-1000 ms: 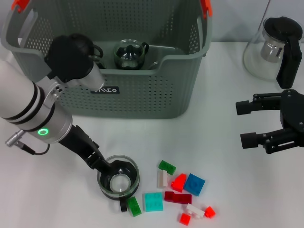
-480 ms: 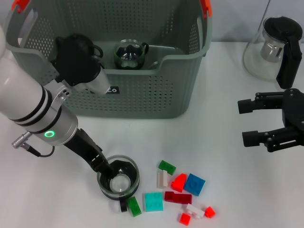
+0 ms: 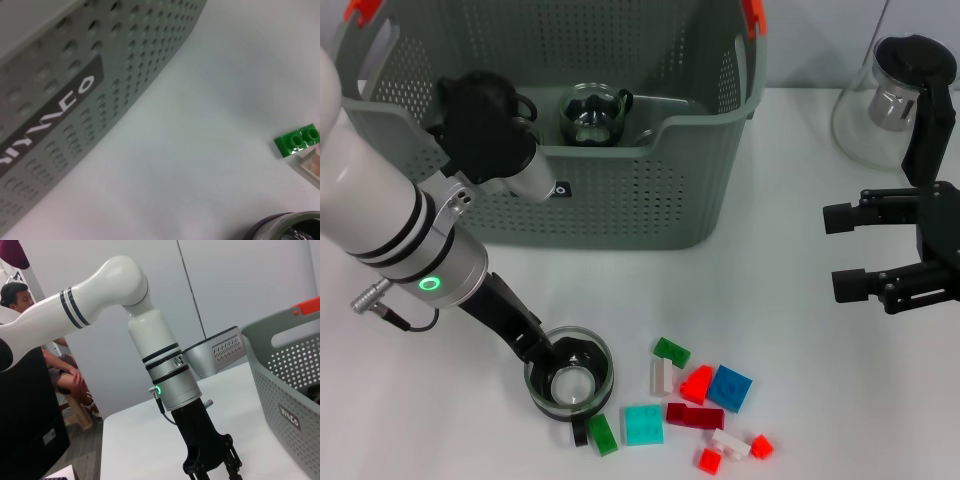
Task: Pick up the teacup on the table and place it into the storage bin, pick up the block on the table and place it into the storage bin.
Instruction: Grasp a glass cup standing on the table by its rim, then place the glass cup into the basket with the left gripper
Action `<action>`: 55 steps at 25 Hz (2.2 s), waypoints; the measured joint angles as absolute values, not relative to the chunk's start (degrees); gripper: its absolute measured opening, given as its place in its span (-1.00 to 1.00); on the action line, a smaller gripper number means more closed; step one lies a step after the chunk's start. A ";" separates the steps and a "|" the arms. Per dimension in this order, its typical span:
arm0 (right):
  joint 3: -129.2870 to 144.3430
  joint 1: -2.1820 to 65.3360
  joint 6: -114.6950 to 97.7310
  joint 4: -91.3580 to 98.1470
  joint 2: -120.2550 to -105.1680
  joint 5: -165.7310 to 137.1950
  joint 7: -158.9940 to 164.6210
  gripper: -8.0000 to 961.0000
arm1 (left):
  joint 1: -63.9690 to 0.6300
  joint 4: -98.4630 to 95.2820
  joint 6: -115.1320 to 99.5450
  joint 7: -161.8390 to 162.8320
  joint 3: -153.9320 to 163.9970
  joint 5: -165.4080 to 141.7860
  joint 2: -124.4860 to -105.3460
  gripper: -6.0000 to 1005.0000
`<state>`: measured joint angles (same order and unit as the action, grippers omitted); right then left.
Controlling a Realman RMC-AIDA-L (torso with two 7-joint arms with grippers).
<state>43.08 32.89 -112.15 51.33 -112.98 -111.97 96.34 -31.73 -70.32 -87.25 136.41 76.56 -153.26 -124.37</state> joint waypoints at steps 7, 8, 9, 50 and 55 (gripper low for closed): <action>43.06 32.88 -112.15 51.33 -112.94 -111.97 96.44 0.90 | -32.19 -69.87 -87.19 136.71 77.40 -153.82 -124.36 0.03; 43.06 32.90 -112.15 51.33 -112.94 -111.97 96.46 0.90 | -32.25 -69.97 -87.19 136.86 77.46 -153.91 -124.36 -0.02; 43.05 32.91 -112.15 51.34 -112.94 -111.97 96.48 0.90 | -32.26 -70.11 -87.22 136.98 77.57 -153.94 -124.36 -0.08; 43.66 33.66 -112.77 51.32 -113.50 -114.53 95.97 0.90 | -50.38 -62.02 -78.15 128.60 49.88 -135.07 -112.98 -0.89; 43.68 33.75 -112.64 51.24 -114.03 -114.53 95.97 0.90 | -52.38 -54.68 -65.01 128.32 51.76 -139.77 -112.68 -0.89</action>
<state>43.68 33.75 -112.64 51.24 -114.03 -114.53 95.97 -52.38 -54.68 -65.01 128.32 51.76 -139.77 -112.68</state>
